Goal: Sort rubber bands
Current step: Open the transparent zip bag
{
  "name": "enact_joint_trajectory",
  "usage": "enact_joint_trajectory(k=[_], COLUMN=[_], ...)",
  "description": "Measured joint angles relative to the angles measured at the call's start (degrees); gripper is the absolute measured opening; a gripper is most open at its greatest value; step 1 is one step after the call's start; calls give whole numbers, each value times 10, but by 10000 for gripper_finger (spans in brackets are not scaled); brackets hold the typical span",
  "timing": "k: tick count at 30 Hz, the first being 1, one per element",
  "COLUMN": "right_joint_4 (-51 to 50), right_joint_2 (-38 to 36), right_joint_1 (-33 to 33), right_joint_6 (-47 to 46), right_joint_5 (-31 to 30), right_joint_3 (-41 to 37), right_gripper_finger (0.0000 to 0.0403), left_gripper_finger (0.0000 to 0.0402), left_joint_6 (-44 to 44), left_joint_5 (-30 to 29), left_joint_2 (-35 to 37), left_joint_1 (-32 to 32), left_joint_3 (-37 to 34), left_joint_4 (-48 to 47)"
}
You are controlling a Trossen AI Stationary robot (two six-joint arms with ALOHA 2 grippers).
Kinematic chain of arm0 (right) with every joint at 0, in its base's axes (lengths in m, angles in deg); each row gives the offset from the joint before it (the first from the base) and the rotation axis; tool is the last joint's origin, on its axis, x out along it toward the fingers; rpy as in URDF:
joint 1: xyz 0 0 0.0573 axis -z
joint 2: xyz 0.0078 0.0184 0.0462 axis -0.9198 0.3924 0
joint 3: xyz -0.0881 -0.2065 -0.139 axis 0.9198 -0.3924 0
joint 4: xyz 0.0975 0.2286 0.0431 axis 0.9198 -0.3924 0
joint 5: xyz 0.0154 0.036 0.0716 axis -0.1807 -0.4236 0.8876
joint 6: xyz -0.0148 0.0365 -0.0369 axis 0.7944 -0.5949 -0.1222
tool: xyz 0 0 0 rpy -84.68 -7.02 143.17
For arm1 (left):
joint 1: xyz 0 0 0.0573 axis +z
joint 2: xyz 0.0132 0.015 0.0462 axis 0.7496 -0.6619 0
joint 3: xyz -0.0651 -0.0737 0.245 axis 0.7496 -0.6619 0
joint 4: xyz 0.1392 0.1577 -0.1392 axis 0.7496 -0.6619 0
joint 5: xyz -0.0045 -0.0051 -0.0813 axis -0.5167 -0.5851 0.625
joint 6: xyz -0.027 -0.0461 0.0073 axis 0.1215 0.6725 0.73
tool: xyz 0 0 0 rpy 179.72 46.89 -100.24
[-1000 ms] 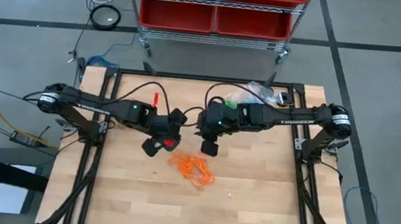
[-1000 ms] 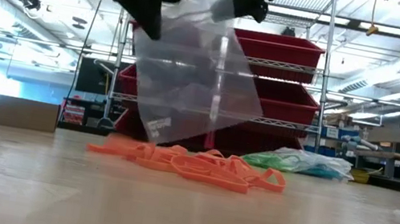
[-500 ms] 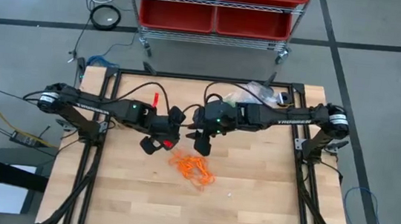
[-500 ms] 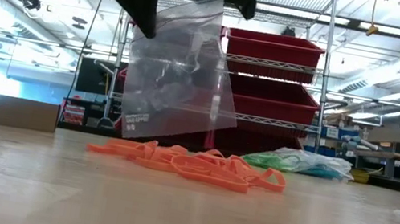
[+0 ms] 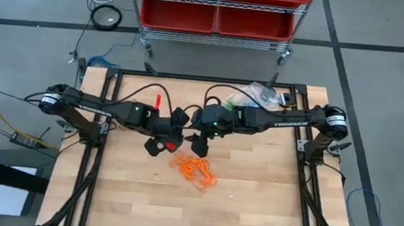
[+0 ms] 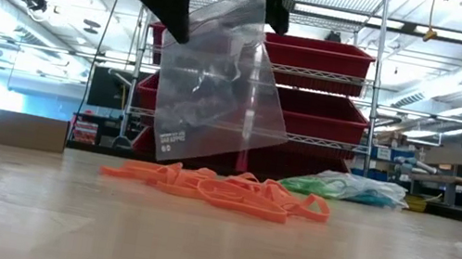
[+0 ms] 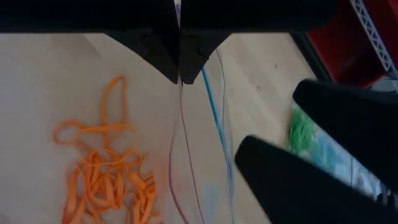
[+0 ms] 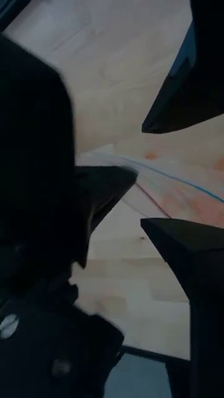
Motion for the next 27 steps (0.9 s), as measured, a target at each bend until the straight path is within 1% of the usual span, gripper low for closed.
enact_joint_trajectory(k=[3,7,9,13,16,22,27], right_joint_4=[-1,4,-2,-6,-16,-34,-48], right_joint_2=[0,0,0,-1,-1,-1,0], right_joint_1=[0,-3,-3,-5,-5,-5,-5], right_joint_6=[-8,-13,-15,-13,-10,-4,-1], right_joint_5=[-1,-14,-25,-25,-33,-42,-51], right_joint_3=[-2,-12,-18,-18,-18,-18,-24], right_gripper_finger=[236,236,232,222,217,198,178], left_gripper_finger=[0,0,0,0,0,0,0], left_joint_6=[0,6,15,30,34,43,37], left_joint_5=[-9,-10,-11,-11,-1,3,35], left_joint_2=[0,0,0,0,0,0,0], left_joint_1=[4,12,17,19,19,11,2], left_joint_3=[0,5,5,5,7,37,64], left_joint_4=[2,2,0,0,-2,-5,-4])
